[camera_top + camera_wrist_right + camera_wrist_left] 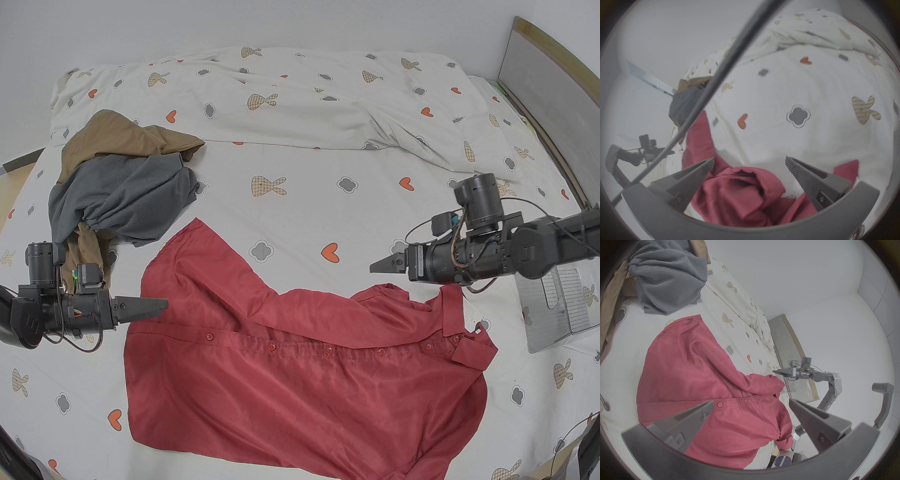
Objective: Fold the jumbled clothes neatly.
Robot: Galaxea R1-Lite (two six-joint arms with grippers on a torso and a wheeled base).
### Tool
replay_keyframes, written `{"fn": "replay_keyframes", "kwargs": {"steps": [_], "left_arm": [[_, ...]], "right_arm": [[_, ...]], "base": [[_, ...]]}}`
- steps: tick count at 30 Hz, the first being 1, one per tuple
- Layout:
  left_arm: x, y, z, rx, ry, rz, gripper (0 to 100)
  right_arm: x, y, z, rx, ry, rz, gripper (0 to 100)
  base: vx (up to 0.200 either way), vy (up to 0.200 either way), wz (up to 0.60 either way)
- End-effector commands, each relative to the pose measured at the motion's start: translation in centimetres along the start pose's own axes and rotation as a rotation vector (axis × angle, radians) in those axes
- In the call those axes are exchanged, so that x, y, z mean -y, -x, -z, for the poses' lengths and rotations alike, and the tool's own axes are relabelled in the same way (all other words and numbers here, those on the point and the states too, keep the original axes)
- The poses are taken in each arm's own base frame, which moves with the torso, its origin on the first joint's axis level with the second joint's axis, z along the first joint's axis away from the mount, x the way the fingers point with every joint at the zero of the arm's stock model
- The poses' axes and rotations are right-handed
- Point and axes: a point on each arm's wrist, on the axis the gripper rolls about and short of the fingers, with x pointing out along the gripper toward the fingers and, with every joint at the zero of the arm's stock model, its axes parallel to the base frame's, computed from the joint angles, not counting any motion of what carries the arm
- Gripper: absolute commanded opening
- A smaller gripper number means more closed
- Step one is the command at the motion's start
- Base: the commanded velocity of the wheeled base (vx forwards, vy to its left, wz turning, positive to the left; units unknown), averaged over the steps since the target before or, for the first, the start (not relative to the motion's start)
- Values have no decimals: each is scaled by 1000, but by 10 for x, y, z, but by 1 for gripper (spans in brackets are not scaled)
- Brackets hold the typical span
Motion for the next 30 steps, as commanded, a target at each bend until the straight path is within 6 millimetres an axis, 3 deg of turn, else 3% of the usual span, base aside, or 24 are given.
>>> {"fn": "replay_keyframes", "kwargs": {"steps": [1,12,13,20,23,30], "left_arm": [[-1,0,1,-2,5,-1,100],[-3,-4,2,-12,11,5,100],[-2,-4,2,-13,11,6,100],[-1,-5,3,-16,10,9,100],[-1,-5,2,-17,8,11,100],[0,-5,4,-19,10,11,100]], "right_arm": [[28,-68,18,-123,-13,44,100],[18,-58,22,-178,-14,47,100],[18,-57,21,-172,-14,45,0],[14,-46,13,-136,-15,38,0],[3,-18,-8,-40,5,13,0],[-13,11,-32,87,43,29,0]], "base": [[0,0,0],[0,0,0],[0,0,0],[0,0,0],[0,0,0],[0,0,0]]}}
